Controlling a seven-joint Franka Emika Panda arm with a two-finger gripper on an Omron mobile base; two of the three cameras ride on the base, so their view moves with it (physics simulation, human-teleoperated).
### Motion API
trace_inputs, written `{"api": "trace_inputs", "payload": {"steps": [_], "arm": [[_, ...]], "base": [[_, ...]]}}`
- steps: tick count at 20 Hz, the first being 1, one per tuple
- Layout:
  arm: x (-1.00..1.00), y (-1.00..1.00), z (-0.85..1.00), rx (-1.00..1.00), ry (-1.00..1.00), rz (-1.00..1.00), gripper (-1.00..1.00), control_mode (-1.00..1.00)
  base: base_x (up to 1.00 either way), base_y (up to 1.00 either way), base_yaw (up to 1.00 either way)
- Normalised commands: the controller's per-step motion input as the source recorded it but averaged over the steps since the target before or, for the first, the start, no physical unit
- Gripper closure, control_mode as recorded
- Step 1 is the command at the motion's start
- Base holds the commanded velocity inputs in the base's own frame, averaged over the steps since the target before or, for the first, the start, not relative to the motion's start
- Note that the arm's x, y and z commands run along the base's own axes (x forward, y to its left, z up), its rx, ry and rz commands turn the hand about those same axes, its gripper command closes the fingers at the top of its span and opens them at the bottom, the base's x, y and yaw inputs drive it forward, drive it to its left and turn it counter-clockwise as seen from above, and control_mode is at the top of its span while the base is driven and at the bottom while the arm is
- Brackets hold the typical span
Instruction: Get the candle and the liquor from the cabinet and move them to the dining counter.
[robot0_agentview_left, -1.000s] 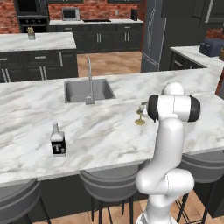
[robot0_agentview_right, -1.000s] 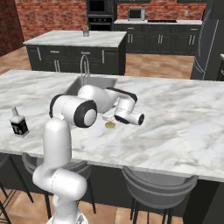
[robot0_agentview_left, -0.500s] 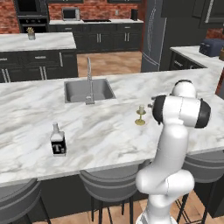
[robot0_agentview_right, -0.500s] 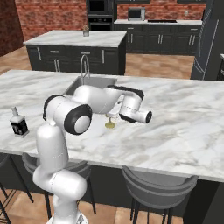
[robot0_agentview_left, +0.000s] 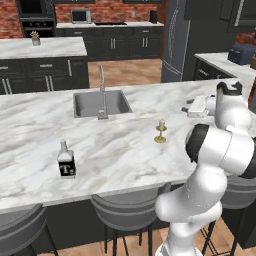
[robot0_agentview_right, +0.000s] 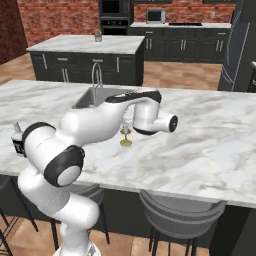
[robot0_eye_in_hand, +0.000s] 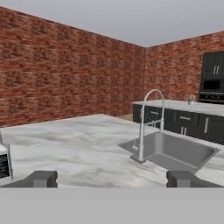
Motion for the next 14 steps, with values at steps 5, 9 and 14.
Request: {"api": "trace_inputs", "payload": {"steps": [5, 9, 14], "arm": [[-0.99, 0.34, 0.98, -0.06, 0.11, -0.19, -1.00, -1.00], [-0.85, 0.63, 1.00, -0.12, 0.13, -0.18, -1.00, -1.00], [-0.97, 0.51, 1.00, -0.10, 0.13, -0.20, -1.00, -1.00]], "base": [[0.00, 0.00, 0.00], [0.00, 0.00, 0.00], [0.00, 0.00, 0.00]]}}
